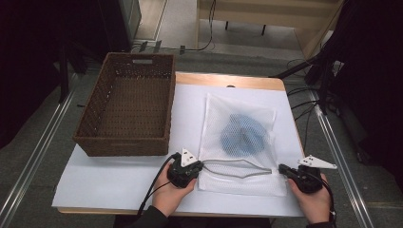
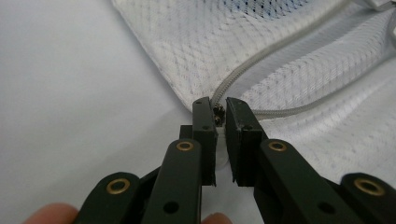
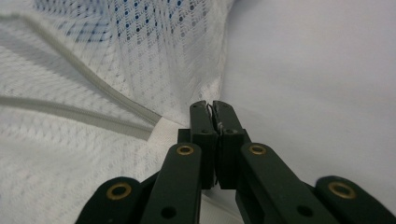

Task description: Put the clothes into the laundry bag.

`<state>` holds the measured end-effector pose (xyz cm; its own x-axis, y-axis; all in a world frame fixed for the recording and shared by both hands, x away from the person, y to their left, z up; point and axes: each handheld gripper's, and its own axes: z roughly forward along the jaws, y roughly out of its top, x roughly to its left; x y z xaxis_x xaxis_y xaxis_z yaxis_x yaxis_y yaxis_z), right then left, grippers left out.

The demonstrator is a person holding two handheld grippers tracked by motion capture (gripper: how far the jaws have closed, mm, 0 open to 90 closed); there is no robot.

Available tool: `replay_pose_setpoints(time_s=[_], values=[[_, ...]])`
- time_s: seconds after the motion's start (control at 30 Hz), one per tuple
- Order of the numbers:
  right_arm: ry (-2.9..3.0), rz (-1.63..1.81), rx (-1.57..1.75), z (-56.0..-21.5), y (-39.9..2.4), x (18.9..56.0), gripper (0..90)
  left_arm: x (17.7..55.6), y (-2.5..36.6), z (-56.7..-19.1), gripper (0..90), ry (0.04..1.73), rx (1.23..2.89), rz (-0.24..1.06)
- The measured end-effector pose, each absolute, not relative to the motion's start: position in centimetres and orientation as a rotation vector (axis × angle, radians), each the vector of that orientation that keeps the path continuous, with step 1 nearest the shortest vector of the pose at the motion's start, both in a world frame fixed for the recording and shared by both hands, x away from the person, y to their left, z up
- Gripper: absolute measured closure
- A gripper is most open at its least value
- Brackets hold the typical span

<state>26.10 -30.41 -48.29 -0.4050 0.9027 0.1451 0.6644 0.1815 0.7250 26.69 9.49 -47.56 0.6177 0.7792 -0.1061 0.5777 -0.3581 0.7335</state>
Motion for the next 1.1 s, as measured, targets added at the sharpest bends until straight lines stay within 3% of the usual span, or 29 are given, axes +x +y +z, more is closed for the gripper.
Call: replay_pose_setpoints(time_s=[0.63, 0.73, 1.1], values=[[2.088, 0.996, 1.440, -48.5, -30.5, 26.0, 89.8, 26.1, 10.6, -47.5, 82.5, 1.045, 2.037, 0.325], [2.072, 1.047, 1.425, -48.6, -30.7, 25.6, 87.2, 25.9, 11.1, -47.3, 73.1, 1.035, 1.989, 0.335], [2.023, 1.182, 1.354, -48.5, -31.2, 24.6, 53.5, 24.5, 12.5, -46.6, 33.4, 0.991, 1.920, 0.432]])
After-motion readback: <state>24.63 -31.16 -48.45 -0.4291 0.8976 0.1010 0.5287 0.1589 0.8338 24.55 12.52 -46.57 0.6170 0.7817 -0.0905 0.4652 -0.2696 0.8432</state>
